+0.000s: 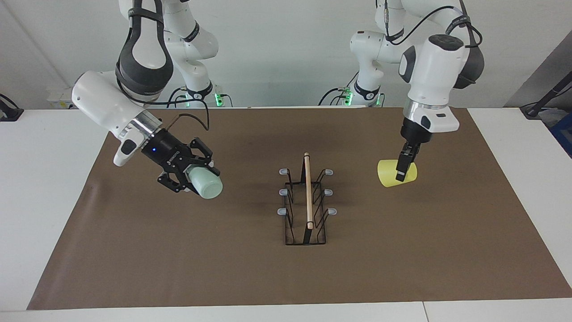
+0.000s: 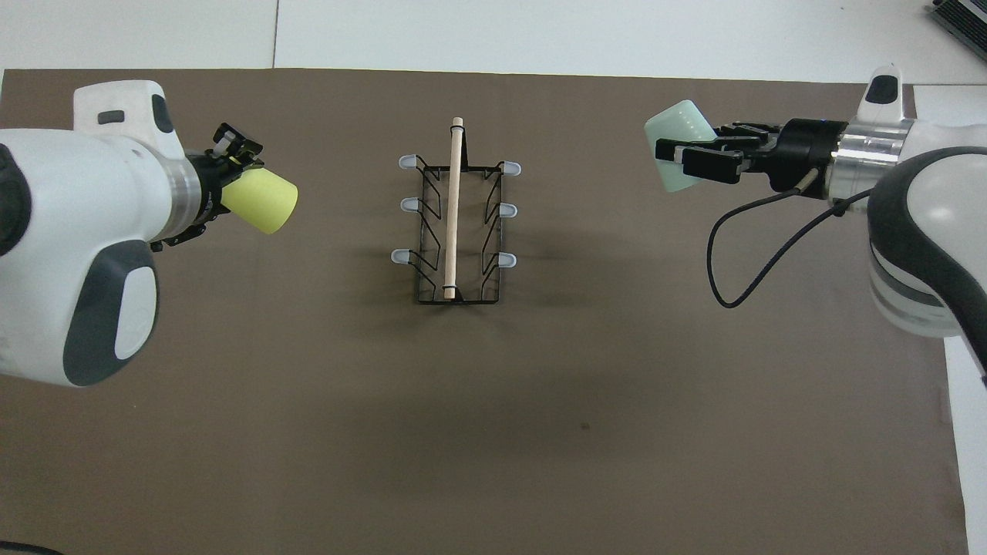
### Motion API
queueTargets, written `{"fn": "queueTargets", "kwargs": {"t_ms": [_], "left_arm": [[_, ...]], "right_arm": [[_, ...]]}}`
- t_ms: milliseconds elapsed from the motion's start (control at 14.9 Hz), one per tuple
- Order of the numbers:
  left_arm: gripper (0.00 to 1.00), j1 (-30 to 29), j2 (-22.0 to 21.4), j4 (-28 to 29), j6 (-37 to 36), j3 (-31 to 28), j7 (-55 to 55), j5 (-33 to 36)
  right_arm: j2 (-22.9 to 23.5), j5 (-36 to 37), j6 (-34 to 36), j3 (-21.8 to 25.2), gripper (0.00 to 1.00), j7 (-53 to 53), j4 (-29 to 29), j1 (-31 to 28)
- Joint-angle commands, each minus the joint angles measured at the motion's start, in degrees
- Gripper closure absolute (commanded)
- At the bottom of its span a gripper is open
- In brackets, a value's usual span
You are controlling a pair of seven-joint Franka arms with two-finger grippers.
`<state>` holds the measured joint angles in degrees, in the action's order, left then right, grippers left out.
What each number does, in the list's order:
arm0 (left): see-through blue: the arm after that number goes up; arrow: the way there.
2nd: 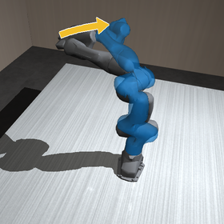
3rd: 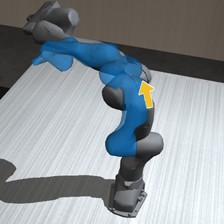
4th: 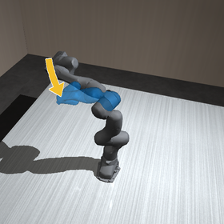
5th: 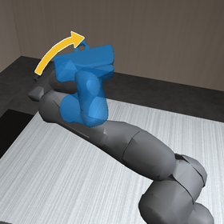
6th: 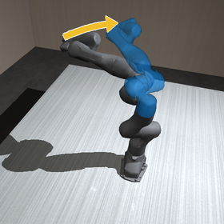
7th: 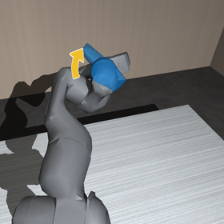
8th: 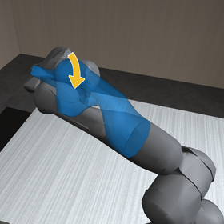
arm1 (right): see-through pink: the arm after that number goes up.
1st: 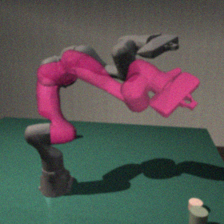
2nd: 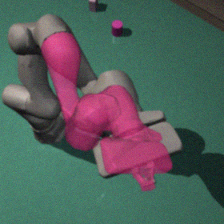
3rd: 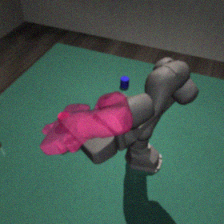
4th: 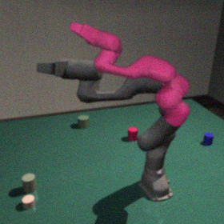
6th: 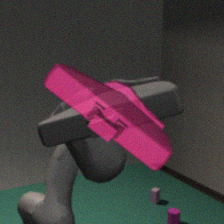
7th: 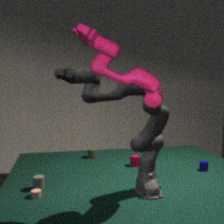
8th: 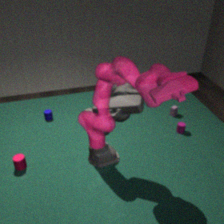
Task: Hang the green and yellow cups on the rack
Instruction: 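Lift the yellow cup with the left gripper while the right gripper raises, then carry both cups to the rack hooks with both grippers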
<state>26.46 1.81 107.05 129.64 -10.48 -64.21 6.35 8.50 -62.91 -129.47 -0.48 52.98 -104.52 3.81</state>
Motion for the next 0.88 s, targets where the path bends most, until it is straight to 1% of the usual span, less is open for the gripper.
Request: {"fn": "queueTargets", "kwargs": {"t_ms": [0, 135, 202, 404, 471, 606, 740, 808], "left_arm": [[1.0, 4.7, -1.5, 1.5, -0.6, -0.9, -2.1, 7.8], [1.0, 7.8, -1.5, 1.6, -1.0, -0.9, -2.1, 12.0], [1.0, 9.4, -1.7, 1.7, -1.8, -0.9, -2.1, 13.5], [1.0, 13.5, -2.2, 3.2, -2.6, -0.7, -2.7, 16.3], [1.0, 14.7, -2.2, 4.1, -1.7, -0.7, -4.1, 19.0], [1.0, 16.2, -1.8, 5.2, 0.9, -0.6, -10.5, 24.0], [1.0, 17.6, -1.9, 6.8, 2.1, -0.5, -13.2, 26.0], [1.0, 18.2, -1.8, 7.1, 2.7, -0.6, -14.9, 26.2]], "right_arm": [[-5.4, -10.5, -3.9, -0.4, 1.0, 12.1, -8.5, 0.8], [-7.7, -20.0, -6.0, -0.5, 1.0, 20.5, -13.0, 2.9], [-9.0, -24.1, -8.1, -0.5, 1.0, 25.6, -15.7, 3.9], [-12.4, -38.9, -12.9, -0.5, 1.0, 37.5, -21.6, 10.0], [-13.5, -43.7, -13.2, -0.5, 1.0, 42.3, -24.0, 11.6], [-14.6, -54.1, -13.1, -0.5, 1.0, 52.9, -27.1, 13.8], [-15.0, -65.1, -13.2, -0.5, 1.0, 59.8, -29.0, 17.6], [-14.7, -69.6, -12.8, -0.5, 1.0, 64.9, -29.4, 17.8]]}}
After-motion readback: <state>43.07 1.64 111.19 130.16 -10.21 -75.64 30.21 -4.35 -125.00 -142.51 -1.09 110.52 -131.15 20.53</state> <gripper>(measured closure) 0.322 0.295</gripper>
